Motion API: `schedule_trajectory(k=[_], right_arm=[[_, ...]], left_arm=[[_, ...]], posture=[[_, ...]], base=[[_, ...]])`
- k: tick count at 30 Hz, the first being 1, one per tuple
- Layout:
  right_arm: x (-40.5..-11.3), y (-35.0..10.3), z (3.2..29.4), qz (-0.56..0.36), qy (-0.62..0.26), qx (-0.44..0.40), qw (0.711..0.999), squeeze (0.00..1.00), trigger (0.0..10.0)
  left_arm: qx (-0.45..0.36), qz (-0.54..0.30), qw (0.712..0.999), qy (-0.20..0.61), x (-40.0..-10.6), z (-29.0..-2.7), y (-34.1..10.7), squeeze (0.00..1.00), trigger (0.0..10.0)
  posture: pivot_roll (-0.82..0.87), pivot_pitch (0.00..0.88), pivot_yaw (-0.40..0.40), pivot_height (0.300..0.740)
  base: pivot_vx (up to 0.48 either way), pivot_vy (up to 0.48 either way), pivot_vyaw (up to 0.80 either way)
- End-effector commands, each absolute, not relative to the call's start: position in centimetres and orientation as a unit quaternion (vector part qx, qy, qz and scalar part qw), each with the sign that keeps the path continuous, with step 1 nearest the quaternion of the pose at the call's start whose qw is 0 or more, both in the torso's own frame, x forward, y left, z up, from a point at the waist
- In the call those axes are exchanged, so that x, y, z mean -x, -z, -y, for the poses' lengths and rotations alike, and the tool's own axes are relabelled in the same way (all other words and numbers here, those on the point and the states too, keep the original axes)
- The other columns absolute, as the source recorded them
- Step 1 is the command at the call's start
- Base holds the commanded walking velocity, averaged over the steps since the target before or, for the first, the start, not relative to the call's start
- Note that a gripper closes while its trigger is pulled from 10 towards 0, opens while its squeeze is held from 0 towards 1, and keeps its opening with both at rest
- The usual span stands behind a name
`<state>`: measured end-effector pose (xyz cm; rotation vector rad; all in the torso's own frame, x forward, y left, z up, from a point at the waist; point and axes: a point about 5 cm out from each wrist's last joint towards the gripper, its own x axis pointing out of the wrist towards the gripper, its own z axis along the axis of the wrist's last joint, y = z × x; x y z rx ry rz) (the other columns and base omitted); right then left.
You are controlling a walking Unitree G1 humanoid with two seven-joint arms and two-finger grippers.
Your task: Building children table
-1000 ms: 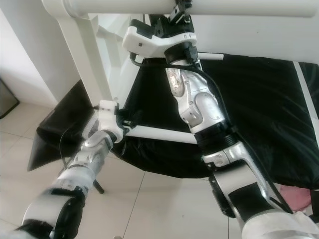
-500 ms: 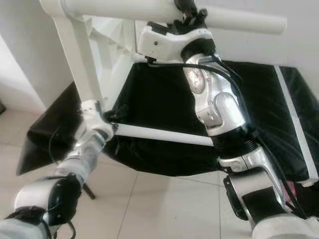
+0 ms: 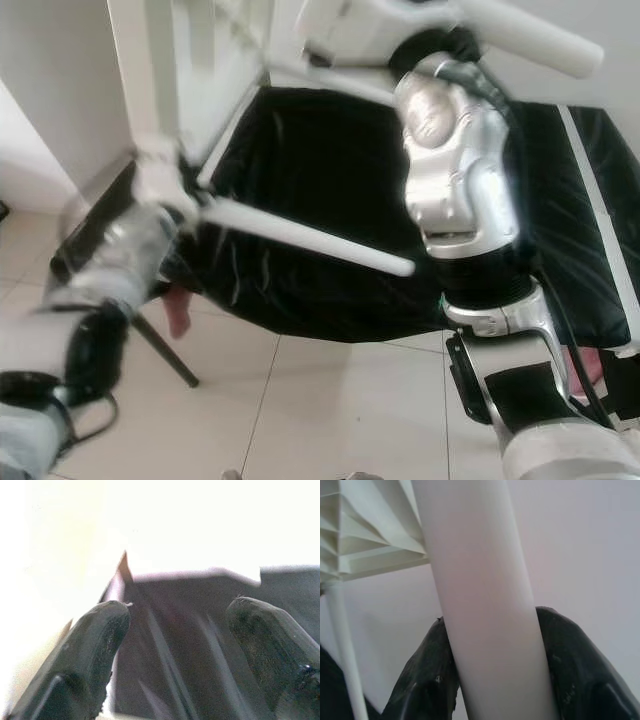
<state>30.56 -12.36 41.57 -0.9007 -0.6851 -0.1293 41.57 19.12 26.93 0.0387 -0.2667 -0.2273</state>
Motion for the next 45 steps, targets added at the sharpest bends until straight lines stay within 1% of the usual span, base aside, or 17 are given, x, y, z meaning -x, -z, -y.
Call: schedule_trajectory(k=[1, 7, 10, 11, 14, 16, 18, 25, 26, 30, 31, 38, 39, 40, 42, 43, 45], right_arm=[[-27.4, -45.3, 18.3, 0.384, 0.198, 0.296, 0.852, 0.00, 0.0], [-26.8, -45.3, 21.2, 0.380, 0.235, 0.202, 0.872, 0.00, 0.0], [-28.6, -36.4, 26.2, 0.258, 0.290, 0.098, 0.917, 0.00, 0.0], [-29.2, -33.1, 26.9, 0.219, 0.296, 0.086, 0.926, 0.00, 10.0], [-29.9, -27.9, 27.3, 0.157, 0.297, 0.077, 0.939, 0.00, 10.0], [-30.0, -26.9, 27.3, 0.149, 0.295, 0.076, 0.941, 0.00, 10.0], [-30.3, -25.1, 27.4, 0.139, 0.303, 0.082, 0.939, 0.00, 10.0], [-30.9, -25.0, 26.9, 0.154, 0.284, 0.056, 0.945, 0.00, 10.0], [-30.8, -25.0, 26.9, 0.161, 0.284, 0.051, 0.944, 1.00, 10.0], [-30.6, -25.0, 26.8, 0.172, 0.282, 0.042, 0.943, 1.00, 10.0], [-30.5, -24.8, 26.6, 0.178, 0.278, 0.040, 0.943, 1.00, 10.0], [-30.3, -23.9, 25.9, 0.190, 0.277, 0.031, 0.941, 1.00, 10.0], [-29.9, -23.4, 25.9, 0.186, 0.288, 0.020, 0.939, 1.00, 10.0], [-29.4, -22.8, 25.8, 0.181, 0.301, 0.020, 0.936, 1.00, 10.0], [-29.1, -22.5, 25.7, 0.179, 0.309, 0.022, 0.934, 1.00, 10.0], [-28.7, -22.1, 25.6, 0.176, 0.313, 0.021, 0.933, 0.00, 10.0], [-28.5, -21.9, 25.4, 0.174, 0.313, 0.021, 0.933, 0.00, 10.0]], left_arm=[[0.064, 0.099, 0.895, -0.430, -38.3, -30.4, -25.9, 0.00, 10.0], [0.068, 0.217, 0.900, -0.372, -39.2, -27.8, -33.9, 0.00, 10.0], [0.082, 0.295, 0.946, -0.105, -40.8, -17.1, -40.8, 0.00, 10.0], [0.089, 0.288, 0.953, -0.020, -41.0, -13.7, -40.9, 0.00, 10.0], [0.102, 0.254, 0.954, 0.122, -41.1, -8.4, -39.7, 0.00, 10.0], [0.101, 0.248, 0.951, 0.155, -41.0, -7.3, -39.3, 0.00, 10.0], [0.109, 0.224, 0.937, 0.244, -40.6, -4.6, -38.1, 0.00, 10.0], [0.094, 0.218, 0.911, 0.338, -39.7, -2.6, -36.5, 0.00, 10.0], [0.093, 0.215, 0.907, 0.349, -39.7, -2.5, -36.2, 0.00, 10.0], [0.095, 0.209, 0.903, 0.363, -39.5, -2.5, -35.6, 0.00, 10.0], [0.096, 0.205, 0.901, 0.371, -39.5, -2.6, -34.9, 1.00, 10.0], [0.082, 0.198, 0.886, 0.412, -38.6, -3.0, -32.8, 1.00, 10.0], [0.067, 0.200, 0.873, 0.440, -37.7, -3.0, -31.8, 0.57, 10.0], [0.048, 0.206, 0.858, 0.468, -36.6, -3.1, -30.7, 0.00, 10.0], [0.037, 0.209, 0.847, 0.487, -35.7, -3.1, -29.9, 0.00, 10.0], [0.047, 0.204, 0.840, 0.500, -34.9, -3.4, -29.2, 0.00, 10.0], [0.056, 0.199, 0.839, 0.503, -34.6, -3.5, -28.8, 0.00, 10.0]], posture=[[-0.21, 0.059, 0.118, 0.740], [-0.17, 0.062, 0.089, 0.740], [-0.13, 0.061, 0.063, 0.740], [-0.11, 0.059, 0.057, 0.740], [-0.10, 0.062, 0.062, 0.740], [-0.10, 0.061, 0.064, 0.740], [-0.09, 0.065, 0.074, 0.740], [-0.08, 0.069, 0.082, 0.740], [-0.08, 0.068, 0.079, 0.740], [-0.07, 0.067, 0.075, 0.740], [-0.07, 0.066, 0.073, 0.740], [-0.06, 0.063, 0.067, 0.740], [-0.04, 0.062, 0.048, 0.740], [-0.04, 0.063, 0.040, 0.740], [-0.04, 0.063, 0.040, 0.740], [-0.04, 0.062, 0.038, 0.740], [-0.04, 0.062, 0.038, 0.740]], base=[[0.000, 0.000, 0.00], [0.000, 0.000, 0.00], [0.000, 0.000, 0.00], [0.000, 0.000, 0.00], [0.000, 0.000, 0.00], [0.000, 0.000, 0.00], [0.000, 0.000, 0.00], [0.000, 0.000, 0.00], [0.000, 0.000, 0.00], [0.000, 0.000, 0.00], [0.000, 0.000, 0.00], [0.000, 0.000, 0.00], [0.000, 0.000, 0.00], [0.000, 0.000, 0.00], [0.000, 0.000, 0.00], [0.000, 0.000, 0.00], [0.000, 0.000, 0.00]])
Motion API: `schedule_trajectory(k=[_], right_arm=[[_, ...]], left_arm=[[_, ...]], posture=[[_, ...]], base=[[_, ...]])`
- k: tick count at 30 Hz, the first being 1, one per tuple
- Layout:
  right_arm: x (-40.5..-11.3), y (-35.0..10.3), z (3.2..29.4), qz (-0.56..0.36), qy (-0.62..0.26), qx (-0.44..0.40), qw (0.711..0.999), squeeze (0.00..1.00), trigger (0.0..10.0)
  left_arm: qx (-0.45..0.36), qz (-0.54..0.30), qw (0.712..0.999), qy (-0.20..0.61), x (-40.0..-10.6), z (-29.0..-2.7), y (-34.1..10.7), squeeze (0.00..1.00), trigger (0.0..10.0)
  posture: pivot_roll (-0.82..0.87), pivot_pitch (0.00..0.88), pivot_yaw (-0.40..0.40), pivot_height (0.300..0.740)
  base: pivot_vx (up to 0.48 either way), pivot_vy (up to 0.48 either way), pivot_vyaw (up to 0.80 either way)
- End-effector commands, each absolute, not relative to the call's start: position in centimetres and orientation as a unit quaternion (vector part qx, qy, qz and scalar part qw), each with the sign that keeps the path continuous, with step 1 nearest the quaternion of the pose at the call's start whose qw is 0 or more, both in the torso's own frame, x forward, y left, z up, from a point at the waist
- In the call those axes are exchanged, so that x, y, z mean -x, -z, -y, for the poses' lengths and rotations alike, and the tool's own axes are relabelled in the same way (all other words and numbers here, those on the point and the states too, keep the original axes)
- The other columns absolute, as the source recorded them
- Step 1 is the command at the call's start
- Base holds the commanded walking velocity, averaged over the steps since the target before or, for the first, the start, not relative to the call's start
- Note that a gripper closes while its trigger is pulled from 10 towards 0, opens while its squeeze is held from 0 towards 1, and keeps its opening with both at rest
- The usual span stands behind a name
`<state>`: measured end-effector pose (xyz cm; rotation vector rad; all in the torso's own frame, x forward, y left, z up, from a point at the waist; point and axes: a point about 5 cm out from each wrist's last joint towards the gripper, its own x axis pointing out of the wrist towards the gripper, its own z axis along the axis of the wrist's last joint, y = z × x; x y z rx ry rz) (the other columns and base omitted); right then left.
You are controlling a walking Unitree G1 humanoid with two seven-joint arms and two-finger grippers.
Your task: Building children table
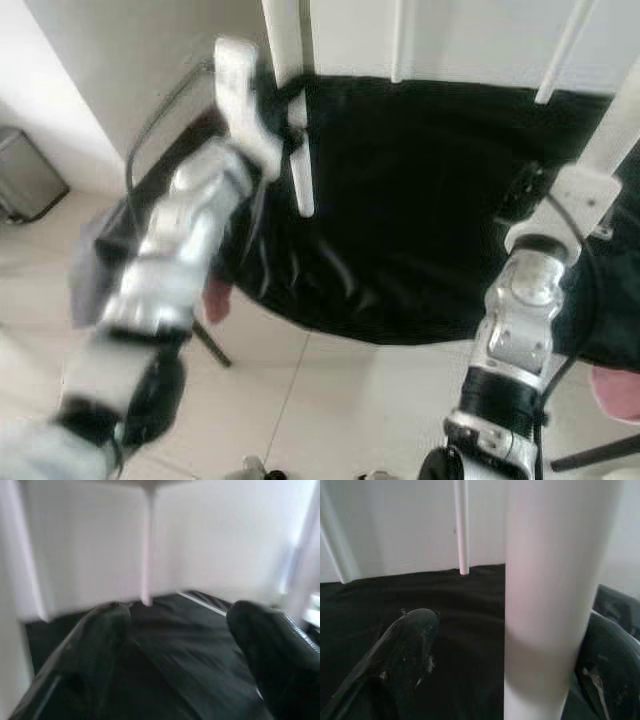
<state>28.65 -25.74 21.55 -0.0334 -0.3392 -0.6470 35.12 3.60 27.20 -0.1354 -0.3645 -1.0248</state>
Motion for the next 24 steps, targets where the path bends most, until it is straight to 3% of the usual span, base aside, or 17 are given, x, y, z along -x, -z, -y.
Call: schedule_trajectory(k=[1, 12, 24], right_arm=[[-28.3, -21.7, 25.3, 0.174, 0.319, 0.020, 0.931, 0.00, 10.0], [-26.9, -20.6, 25.0, 0.167, 0.354, 0.030, 0.920, 0.00, 10.0], [-25.7, -19.1, 23.3, 0.144, 0.314, 0.056, 0.937, 0.00, 10.0]], left_arm=[[0.061, 0.198, 0.838, 0.505, -34.2, -3.8, -28.5, 0.00, 10.0], [0.057, 0.159, 0.850, 0.499, -32.2, -5.5, -25.8, 0.00, 10.0], [0.059, 0.142, 0.882, 0.445, -31.5, -7.8, -24.3, 0.00, 10.0]], posture=[[-0.03, 0.059, 0.039, 0.740], [-0.03, 0.046, 0.045, 0.740], [-0.06, 0.043, 0.054, 0.740]], base=[[0.000, 0.000, 0.00], [0.000, 0.000, 0.00], [0.000, 0.000, 0.00]])
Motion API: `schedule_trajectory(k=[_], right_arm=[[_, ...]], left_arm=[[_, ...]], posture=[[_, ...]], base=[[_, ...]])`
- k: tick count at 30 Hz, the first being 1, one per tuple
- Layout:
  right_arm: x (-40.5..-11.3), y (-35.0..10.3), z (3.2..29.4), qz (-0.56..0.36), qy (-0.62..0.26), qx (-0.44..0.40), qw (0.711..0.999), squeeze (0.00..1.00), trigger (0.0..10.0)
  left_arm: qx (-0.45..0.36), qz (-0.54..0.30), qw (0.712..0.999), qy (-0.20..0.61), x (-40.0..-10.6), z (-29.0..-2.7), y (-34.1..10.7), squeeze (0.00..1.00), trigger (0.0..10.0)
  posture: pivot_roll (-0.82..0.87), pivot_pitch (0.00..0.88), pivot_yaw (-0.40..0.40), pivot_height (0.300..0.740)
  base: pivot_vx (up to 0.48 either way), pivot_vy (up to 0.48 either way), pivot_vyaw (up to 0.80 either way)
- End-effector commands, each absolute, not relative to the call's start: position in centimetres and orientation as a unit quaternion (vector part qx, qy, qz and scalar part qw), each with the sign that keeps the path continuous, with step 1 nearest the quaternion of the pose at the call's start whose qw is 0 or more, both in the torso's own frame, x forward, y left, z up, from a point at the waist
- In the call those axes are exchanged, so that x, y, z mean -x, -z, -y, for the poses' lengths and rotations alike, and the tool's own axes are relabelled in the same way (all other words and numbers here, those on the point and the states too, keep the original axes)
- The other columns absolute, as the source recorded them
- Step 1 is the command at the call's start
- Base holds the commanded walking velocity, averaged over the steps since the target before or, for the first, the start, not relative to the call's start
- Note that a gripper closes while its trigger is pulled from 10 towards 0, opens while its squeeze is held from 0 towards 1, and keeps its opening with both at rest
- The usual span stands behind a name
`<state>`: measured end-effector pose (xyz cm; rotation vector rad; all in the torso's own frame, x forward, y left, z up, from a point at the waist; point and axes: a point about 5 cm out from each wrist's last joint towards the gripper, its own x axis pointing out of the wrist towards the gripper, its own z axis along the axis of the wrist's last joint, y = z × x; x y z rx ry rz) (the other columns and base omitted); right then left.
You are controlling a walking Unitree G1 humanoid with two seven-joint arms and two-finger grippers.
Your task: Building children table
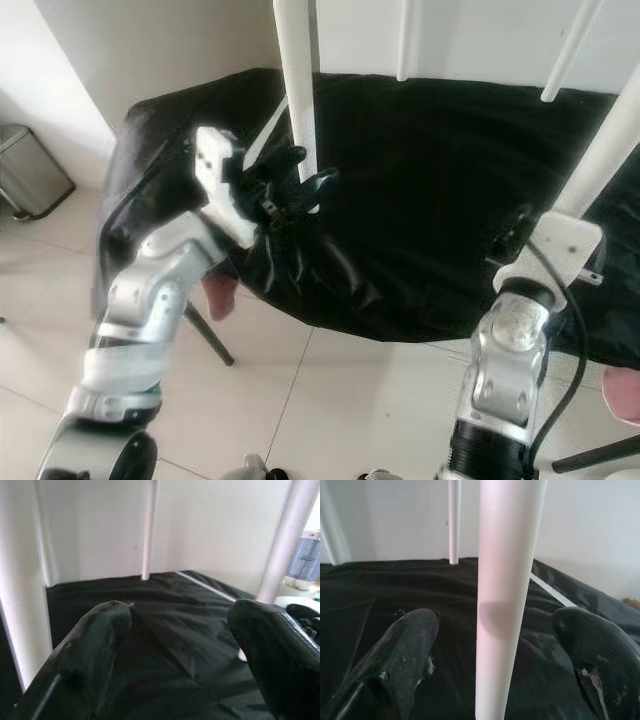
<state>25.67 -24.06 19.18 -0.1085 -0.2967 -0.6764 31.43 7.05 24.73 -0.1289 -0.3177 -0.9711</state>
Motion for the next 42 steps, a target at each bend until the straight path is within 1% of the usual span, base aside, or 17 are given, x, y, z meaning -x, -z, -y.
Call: schedule_trajectory(k=[1, 4, 11, 15, 22, 23, 24, 26, 28, 30, 32, 34, 35, 39, 40, 42], right_arm=[[-25.7, -19.1, 23.3, 0.144, 0.314, 0.056, 0.937, 0.00, 10.0], [-25.7, -18.5, 22.3, 0.137, 0.281, 0.054, 0.948, 0.00, 10.0], [-25.8, -17.9, 20.9, 0.126, 0.240, 0.040, 0.962, 0.00, 10.0], [-25.9, -17.3, 19.6, 0.113, 0.179, 0.032, 0.977, 0.00, 10.0], [-25.9, -16.6, 18.8, 0.095, 0.127, 0.021, 0.987, 0.00, 10.0], [-25.6, -16.2, 17.7, 0.085, 0.065, -0.004, 0.994, 0.00, 10.0], [-25.5, -16.1, 17.4, 0.082, 0.045, -0.010, 0.996, 0.00, 10.0], [-25.5, -16.1, 17.4, 0.082, 0.045, -0.010, 0.996, 0.00, 10.0], [-25.4, -16.0, 17.2, 0.081, 0.027, -0.009, 0.996, 0.00, 10.0], [-25.0, -15.5, 17.1, 0.077, -0.024, 0.002, 0.997, 0.00, 10.0], [-25.0, -15.5, 17.1, 0.077, -0.024, 0.002, 0.997, 0.00, 10.0], [-24.5, -15.1, 16.8, 0.076, -0.074, 0.012, 0.994, 0.00, 10.0], [-24.5, -15.1, 16.8, 0.076, -0.074, 0.012, 0.994, 0.00, 10.0], [-23.3, -14.3, 15.4, 0.066, -0.194, 0.035, 0.978, 0.00, 10.0], [-23.3, -14.3, 15.4, 0.066, -0.194, 0.035, 0.978, 0.00, 10.0], [-23.0, -14.0, 15.1, 0.060, -0.222, 0.034, 0.973, 0.00, 10.0]], left_arm=[[0.059, 0.142, 0.882, 0.445, -31.5, -7.8, -24.3, 0.00, 10.0], [0.056, 0.133, 0.889, 0.434, -31.1, -8.3, -23.7, 0.00, 10.0], [0.041, 0.127, 0.898, 0.418, -30.4, -8.7, -22.9, 0.00, 10.0], [0.044, 0.111, 0.912, 0.392, -29.8, -9.3, -21.8, 0.00, 10.0], [0.039, 0.100, 0.922, 0.371, -29.2, -9.9, -20.9, 0.00, 10.0], [0.030, 0.091, 0.929, 0.358, -28.6, -10.2, -20.1, 0.00, 10.0], [0.027, 0.089, 0.931, 0.354, -28.4, -10.3, -19.9, 0.00, 10.0], [0.027, 0.089, 0.931, 0.354, -28.4, -10.3, -19.9, 0.00, 10.0], [0.024, 0.085, 0.933, 0.348, -28.2, -10.4, -19.6, 0.00, 10.0], [0.017, 0.070, 0.942, 0.329, -27.5, -11.1, -18.4, 0.00, 10.0], [0.017, 0.070, 0.942, 0.329, -27.5, -11.1, -18.4, 0.00, 10.0], [0.012, 0.058, 0.947, 0.316, -26.9, -11.8, -17.4, 0.00, 10.0], [0.012, 0.058, 0.947, 0.316, -26.9, -11.8, -17.4, 0.00, 10.0], [-0.006, 0.027, 0.953, 0.303, -26.0, -13.0, -15.0, 0.00, 10.0], [-0.006, 0.027, 0.953, 0.303, -26.0, -13.0, -15.0, 0.00, 10.0], [-0.015, 0.021, 0.953, 0.303, -25.5, -13.2, -14.4, 0.00, 10.0]], posture=[[-0.06, 0.043, 0.054, 0.740], [-0.06, 0.040, 0.054, 0.740], [-0.06, 0.039, 0.055, 0.740], [-0.04, 0.039, 0.049, 0.740], [-0.02, 0.041, 0.028, 0.740], [-0.01, 0.042, 0.018, 0.740], [-0.01, 0.042, 0.015, 0.740], [-0.01, 0.042, 0.015, 0.740], [-0.01, 0.044, 0.012, 0.740], [0.00, 0.046, 0.007, 0.740], [0.00, 0.046, 0.007, 0.740], [0.01, 0.050, 0.007, 0.740], [0.01, 0.050, 0.007, 0.740], [0.02, 0.054, 0.009, 0.740], [0.02, 0.054, 0.009, 0.740], [0.02, 0.054, 0.009, 0.740]], base=[[0.000, 0.000, 0.00], [0.000, 0.000, 0.00], [0.000, 0.000, 0.00], [0.000, 0.000, 0.00], [0.000, 0.000, 0.00], [0.000, 0.000, 0.00], [0.000, 0.000, 0.00], [0.000, 0.000, 0.00], [0.000, 0.000, 0.00], [0.000, 0.000, 0.00], [0.000, 0.000, 0.00], [0.000, 0.000, 0.00], [0.000, 0.000, 0.00], [0.000, 0.000, 0.00], [0.000, 0.000, 0.00], [0.000, 0.000, 0.00]])
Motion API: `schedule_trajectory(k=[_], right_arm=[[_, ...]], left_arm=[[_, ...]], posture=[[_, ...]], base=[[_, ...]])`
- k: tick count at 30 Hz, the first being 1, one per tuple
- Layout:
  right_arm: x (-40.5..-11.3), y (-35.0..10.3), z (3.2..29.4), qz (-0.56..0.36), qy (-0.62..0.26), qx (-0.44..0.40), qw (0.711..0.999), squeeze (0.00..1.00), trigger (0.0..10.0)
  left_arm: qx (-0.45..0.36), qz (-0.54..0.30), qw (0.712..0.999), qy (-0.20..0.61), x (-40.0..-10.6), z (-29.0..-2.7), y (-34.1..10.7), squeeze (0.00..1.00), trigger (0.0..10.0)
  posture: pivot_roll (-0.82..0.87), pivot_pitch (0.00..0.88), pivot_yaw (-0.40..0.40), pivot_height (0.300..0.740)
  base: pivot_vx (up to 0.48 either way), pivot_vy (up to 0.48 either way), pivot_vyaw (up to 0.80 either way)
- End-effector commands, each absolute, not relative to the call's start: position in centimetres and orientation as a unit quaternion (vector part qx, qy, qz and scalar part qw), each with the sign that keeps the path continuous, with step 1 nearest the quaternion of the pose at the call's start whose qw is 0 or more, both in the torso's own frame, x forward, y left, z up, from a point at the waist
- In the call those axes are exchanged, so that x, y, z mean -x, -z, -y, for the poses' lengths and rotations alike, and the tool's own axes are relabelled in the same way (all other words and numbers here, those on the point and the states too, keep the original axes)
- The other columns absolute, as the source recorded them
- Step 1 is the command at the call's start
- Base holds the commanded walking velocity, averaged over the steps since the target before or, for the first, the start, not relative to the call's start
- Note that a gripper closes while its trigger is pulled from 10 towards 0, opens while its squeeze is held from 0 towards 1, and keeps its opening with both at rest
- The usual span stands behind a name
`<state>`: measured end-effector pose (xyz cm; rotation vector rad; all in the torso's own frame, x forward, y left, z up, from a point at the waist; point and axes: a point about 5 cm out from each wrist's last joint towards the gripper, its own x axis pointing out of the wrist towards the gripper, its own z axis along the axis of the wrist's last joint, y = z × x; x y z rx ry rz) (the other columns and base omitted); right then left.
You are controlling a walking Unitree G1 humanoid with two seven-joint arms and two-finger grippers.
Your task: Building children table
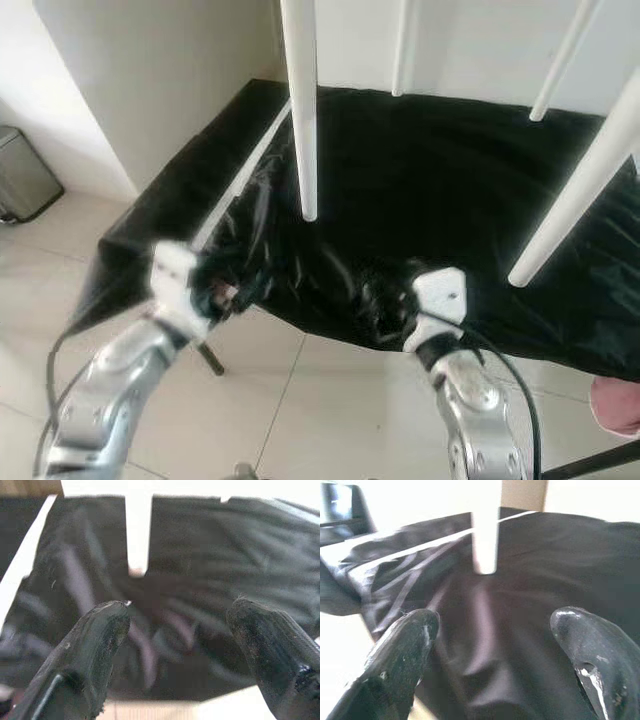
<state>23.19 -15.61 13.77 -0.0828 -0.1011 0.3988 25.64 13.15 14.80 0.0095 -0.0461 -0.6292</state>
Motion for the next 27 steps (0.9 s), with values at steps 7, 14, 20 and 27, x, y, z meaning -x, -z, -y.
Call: schedule_trajectory(k=[7, 14, 20, 27], right_arm=[[-22.4, -12.8, 15.1, 0.031, -0.262, 0.037, 0.964, 0.00, 10.0], [-21.7, -9.5, 15.8, -0.034, -0.299, 0.037, 0.953, 0.00, 10.0], [-21.1, -5.8, 16.5, -0.106, -0.311, 0.037, 0.944, 0.00, 10.0], [-20.2, -1.7, 17.7, -0.179, -0.279, 0.016, 0.943, 0.00, 10.0]], left_arm=[[-0.022, 0.017, 0.953, 0.303, -24.7, -13.6, -13.2, 0.00, 10.0], [-0.061, -0.035, 0.952, 0.297, -23.7, -14.5, -9.2, 0.00, 10.0], [-0.039, -0.110, 0.957, 0.266, -22.6, -15.7, -4.5, 0.00, 10.0], [0.006, -0.226, 0.952, 0.204, -20.2, -18.5, 1.5, 0.00, 10.0]], posture=[[0.03, 0.056, 0.010, 0.740], [0.04, 0.052, 0.010, 0.740], [0.05, 0.050, 0.008, 0.740], [0.06, 0.048, 0.010, 0.740]], base=[[0.000, 0.000, 0.00], [0.000, 0.000, 0.00], [0.000, 0.000, 0.00], [0.000, 0.000, 0.00]])
